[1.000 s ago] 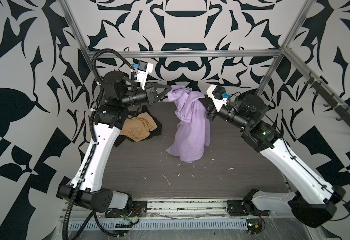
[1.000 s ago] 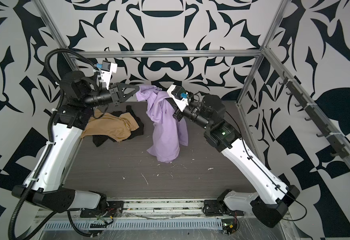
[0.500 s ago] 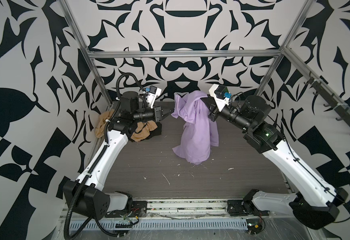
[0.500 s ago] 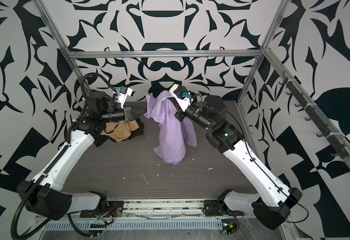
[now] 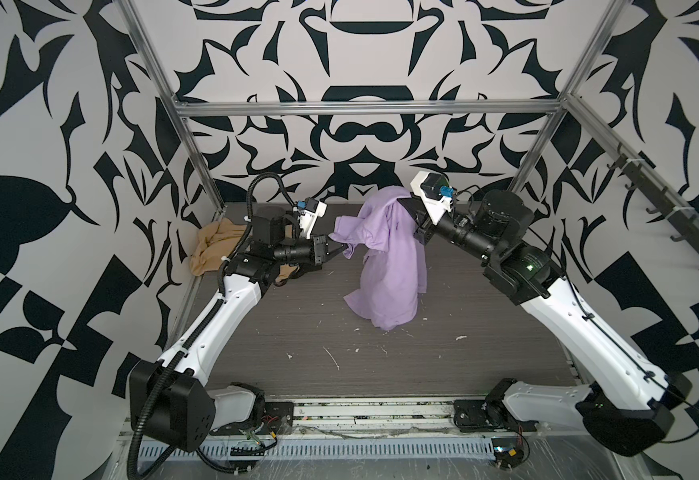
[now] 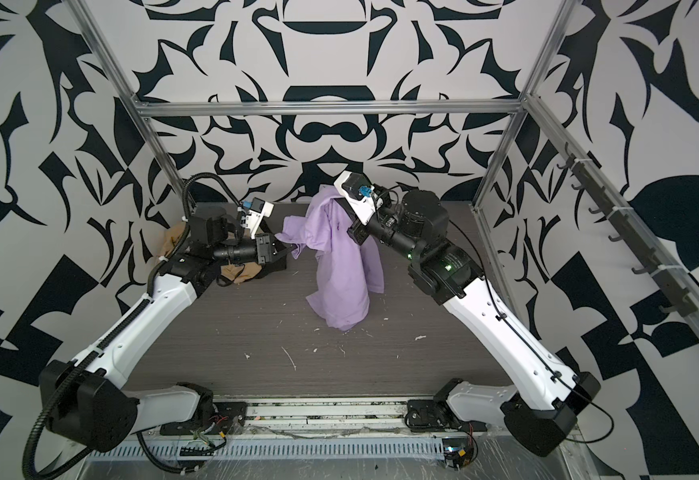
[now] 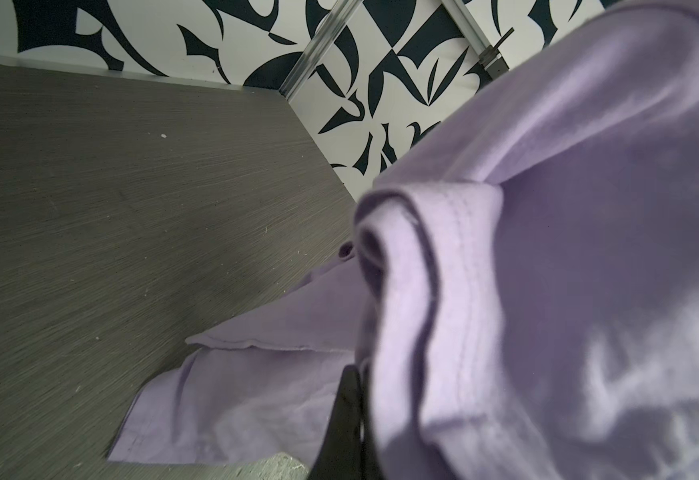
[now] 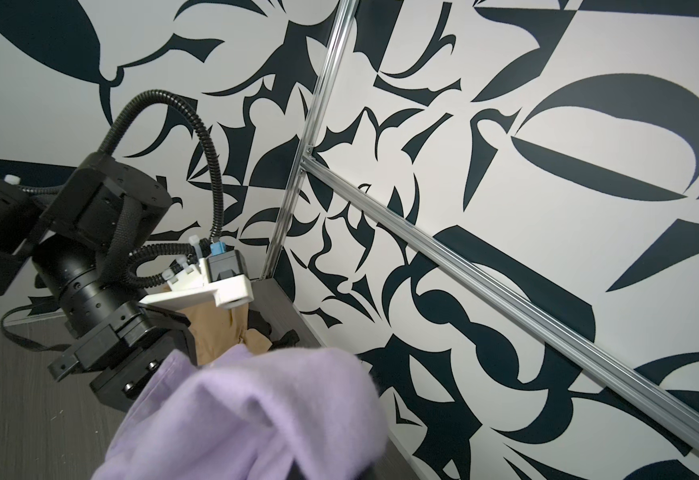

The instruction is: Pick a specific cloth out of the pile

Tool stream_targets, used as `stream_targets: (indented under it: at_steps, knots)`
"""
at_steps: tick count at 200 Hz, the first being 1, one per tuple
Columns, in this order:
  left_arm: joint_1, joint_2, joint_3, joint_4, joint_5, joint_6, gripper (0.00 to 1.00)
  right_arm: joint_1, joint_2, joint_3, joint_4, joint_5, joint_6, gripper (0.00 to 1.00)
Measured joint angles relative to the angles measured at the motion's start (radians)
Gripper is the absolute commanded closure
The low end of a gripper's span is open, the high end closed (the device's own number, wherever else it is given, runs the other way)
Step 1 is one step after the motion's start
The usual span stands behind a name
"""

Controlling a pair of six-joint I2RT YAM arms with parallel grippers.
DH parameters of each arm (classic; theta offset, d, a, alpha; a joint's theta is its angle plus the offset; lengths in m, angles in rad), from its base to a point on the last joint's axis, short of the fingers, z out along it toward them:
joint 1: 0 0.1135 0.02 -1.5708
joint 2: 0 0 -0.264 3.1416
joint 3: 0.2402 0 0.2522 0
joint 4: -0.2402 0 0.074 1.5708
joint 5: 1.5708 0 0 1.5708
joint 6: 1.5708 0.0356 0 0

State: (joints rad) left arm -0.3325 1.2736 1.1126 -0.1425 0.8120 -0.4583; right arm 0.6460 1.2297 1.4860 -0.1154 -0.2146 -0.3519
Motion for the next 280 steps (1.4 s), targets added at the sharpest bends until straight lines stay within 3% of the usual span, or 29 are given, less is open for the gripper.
stream_targets:
  at_steps: [14, 91, 130, 175, 225, 280]
  knots:
    - [0.000, -0.009, -0.008, -0.002, -0.011, 0.006, 1.00, 0.000, 0.003, 0.000, 0.000, 0.002, -0.003, 1.00]
    - [0.000, -0.053, -0.054, -0.043, -0.072, 0.056, 0.58, 0.000, 0.014, 0.000, 0.000, 0.003, -0.011, 1.00]
    - [0.006, -0.165, -0.076, -0.117, -0.130, 0.080, 0.56, 0.000, 0.027, 0.001, 0.000, 0.001, -0.014, 1.00]
    - [0.008, -0.237, -0.054, -0.132, -0.160, 0.053, 0.40, 0.000, 0.049, 0.005, -0.009, -0.006, -0.014, 1.00]
    - [-0.007, -0.200, 0.029, -0.081, -0.124, 0.011, 0.30, 0.000, 0.048, 0.005, -0.018, -0.009, -0.013, 1.00]
    - [-0.107, -0.118, 0.146, -0.057, -0.095, 0.020, 0.27, 0.000, 0.045, 0.005, -0.035, -0.016, 0.005, 1.00]
